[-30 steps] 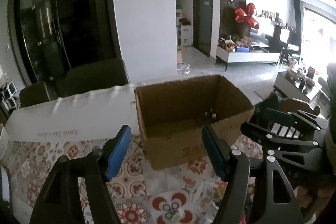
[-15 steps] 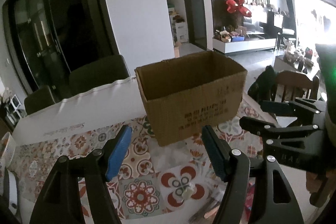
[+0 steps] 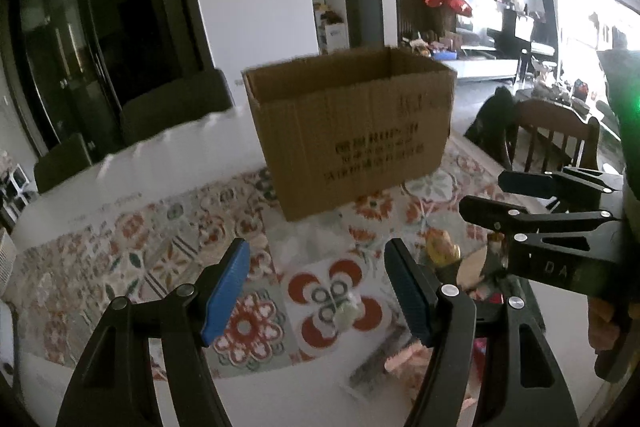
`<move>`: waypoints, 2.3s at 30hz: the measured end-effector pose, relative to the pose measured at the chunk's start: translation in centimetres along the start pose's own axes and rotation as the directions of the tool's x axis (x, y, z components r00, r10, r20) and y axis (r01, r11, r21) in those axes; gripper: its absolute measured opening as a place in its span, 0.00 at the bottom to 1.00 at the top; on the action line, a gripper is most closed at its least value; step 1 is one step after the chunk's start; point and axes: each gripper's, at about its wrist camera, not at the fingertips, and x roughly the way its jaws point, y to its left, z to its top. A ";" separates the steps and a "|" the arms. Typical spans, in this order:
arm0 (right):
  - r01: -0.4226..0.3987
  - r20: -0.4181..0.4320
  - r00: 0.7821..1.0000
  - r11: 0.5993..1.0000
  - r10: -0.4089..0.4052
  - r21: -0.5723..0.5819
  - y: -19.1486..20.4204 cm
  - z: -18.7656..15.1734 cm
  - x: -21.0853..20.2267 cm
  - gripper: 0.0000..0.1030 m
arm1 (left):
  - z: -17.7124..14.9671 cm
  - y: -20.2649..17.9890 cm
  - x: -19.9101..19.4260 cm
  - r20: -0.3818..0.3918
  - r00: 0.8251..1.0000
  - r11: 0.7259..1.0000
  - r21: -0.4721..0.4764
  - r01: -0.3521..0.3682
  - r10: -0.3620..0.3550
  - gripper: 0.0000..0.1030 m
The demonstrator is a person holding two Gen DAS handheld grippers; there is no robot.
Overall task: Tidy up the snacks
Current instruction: 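Grasp the white packet with the left gripper while the right grasps the yellow egg snack, then carry the white packet and yellow egg snack into the box and release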
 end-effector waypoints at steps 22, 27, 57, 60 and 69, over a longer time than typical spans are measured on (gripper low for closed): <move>0.028 -0.151 0.988 0.999 -0.025 0.015 -0.6 -3.8 5.6 0.56 | -4.7 -0.1 6.3 -0.195 0.978 0.996 -0.064 0.062 -0.073 0.66; 0.019 -0.177 0.984 0.999 -0.012 0.042 -1.0 -3.8 6.8 0.56 | -4.9 -0.2 7.3 -0.217 0.972 0.994 -0.079 0.075 -0.091 0.62; 0.029 -0.184 0.983 0.999 -0.021 0.043 -0.7 -3.6 8.6 0.34 | -4.4 -0.5 9.3 -0.236 0.965 0.988 -0.134 0.083 -0.113 0.22; 0.023 -0.174 0.985 0.999 -0.015 0.046 -0.8 -3.4 8.3 0.34 | -3.8 -0.6 8.8 -0.217 0.969 0.987 -0.135 0.087 -0.115 0.22; -0.004 -0.125 0.992 0.999 0.010 0.047 -0.4 -2.3 6.3 0.34 | -1.6 -0.8 6.7 -0.147 0.982 0.986 -0.134 0.100 -0.120 0.22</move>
